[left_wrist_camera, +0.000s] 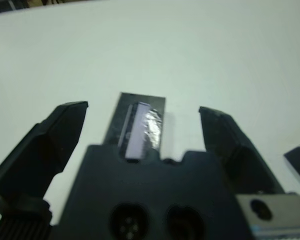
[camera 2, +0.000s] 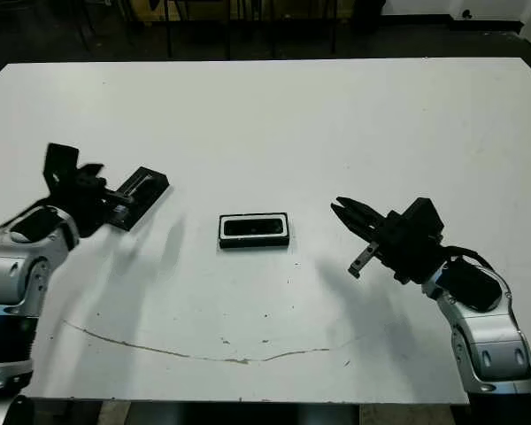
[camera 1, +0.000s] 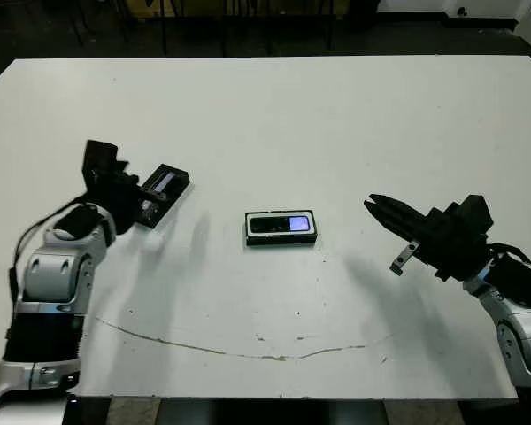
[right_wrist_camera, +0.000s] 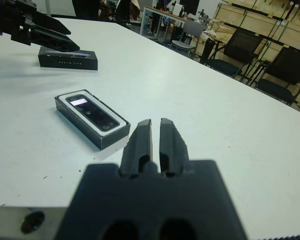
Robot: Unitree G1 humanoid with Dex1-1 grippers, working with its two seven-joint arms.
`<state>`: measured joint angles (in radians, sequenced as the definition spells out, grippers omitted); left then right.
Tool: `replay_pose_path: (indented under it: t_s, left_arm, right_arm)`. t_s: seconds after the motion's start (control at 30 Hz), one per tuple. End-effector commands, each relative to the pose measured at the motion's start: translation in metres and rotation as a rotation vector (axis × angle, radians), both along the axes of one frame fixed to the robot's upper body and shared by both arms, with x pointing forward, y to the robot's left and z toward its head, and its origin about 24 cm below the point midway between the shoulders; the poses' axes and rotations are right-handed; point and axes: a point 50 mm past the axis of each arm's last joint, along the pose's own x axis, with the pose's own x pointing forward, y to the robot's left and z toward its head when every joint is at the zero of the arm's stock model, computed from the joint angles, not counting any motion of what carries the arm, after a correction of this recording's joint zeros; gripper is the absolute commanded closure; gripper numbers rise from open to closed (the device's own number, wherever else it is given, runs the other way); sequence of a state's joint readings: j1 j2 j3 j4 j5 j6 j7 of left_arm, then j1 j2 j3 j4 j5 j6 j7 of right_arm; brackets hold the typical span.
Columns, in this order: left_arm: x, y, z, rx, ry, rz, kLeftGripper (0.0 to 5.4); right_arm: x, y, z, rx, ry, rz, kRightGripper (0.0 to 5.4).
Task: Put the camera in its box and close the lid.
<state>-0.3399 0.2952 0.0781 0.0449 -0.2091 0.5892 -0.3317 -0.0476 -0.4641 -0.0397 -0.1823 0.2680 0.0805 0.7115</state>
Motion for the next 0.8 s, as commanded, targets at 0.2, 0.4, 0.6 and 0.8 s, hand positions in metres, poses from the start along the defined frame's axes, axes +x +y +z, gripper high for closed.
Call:
replay_pose_path:
  t_s: [0.2,0.4,0.6,0.8]
  left_arm:
    - [-0.002,0.005,-0.01,-0.009,0.057,0.022,0.0]
    - [-0.002,0.011,-0.012,0.02,0.059,0.044,0.0]
    - [-0.001,0.014,-0.014,0.149,0.034,0.025,0.0]
    - [0.001,0.016,-0.018,0.178,0.038,0.001,0.0]
  right_arm:
    - [-0.001,-0.004,-0.007,-0.015,0.035,-0.003,5.4]
    - [-0.001,-0.005,-0.008,-0.018,0.038,-0.003,5.4]
    - [0.001,-0.007,-0.012,0.03,0.042,0.024,5.4]
    - [0.001,-0.007,-0.013,0.035,0.044,0.029,5.4]
